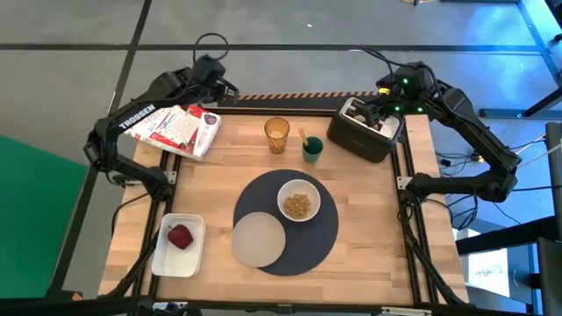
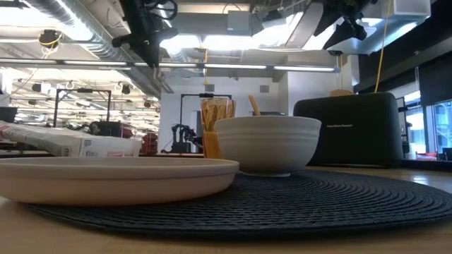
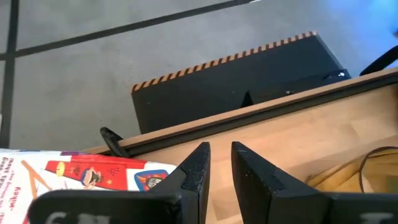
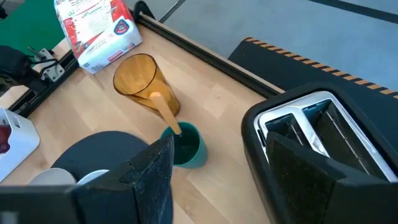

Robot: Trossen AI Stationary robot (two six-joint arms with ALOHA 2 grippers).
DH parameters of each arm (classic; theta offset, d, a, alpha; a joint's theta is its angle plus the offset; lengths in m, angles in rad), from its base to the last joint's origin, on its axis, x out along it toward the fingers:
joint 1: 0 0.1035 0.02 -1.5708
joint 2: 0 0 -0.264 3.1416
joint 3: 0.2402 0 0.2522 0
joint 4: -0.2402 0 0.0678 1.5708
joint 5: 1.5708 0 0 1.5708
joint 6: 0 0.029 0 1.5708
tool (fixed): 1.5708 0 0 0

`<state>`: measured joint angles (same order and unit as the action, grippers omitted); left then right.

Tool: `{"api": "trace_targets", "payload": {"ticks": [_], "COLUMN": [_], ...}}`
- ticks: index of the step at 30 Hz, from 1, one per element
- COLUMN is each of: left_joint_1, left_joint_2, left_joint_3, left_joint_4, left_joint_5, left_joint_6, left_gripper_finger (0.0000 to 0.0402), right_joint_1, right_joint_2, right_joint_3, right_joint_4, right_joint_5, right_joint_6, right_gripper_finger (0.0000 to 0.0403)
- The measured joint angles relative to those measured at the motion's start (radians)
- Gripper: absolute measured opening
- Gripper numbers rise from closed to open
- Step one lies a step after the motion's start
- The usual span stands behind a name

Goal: Arrange a breakfast setting
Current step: Put the cereal box on the top left of the table upright

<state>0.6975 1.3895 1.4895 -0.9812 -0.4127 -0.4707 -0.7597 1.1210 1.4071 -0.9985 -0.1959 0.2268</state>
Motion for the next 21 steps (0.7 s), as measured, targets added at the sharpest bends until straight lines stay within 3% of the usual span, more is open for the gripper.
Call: {"api": "trace_targets", "payload": {"ticks": [12,21], "left_joint_1": [-0.043,-0.028], "left_joint_2": [-0.001,-0.001], "left_joint_3": [-0.021,-0.219], "left_joint_4": [-0.027,0.064], "left_joint_5": [-0.049,-0.005], "left_joint_6": [-0.06,-0.21], "left_gripper_finger": [0.0059,0.0065], "right_joint_1": [0.0,0.001], "right_joint_2": [0.0,0.0], "right_joint_3": [0.0,-0.051], "right_joint_4": [0.001,0.084], "right_joint_5": [-0.024,-0.047], "right_joint_6": [0.0,0.012], "right_gripper_finger": [0.0246,0.0246]}}
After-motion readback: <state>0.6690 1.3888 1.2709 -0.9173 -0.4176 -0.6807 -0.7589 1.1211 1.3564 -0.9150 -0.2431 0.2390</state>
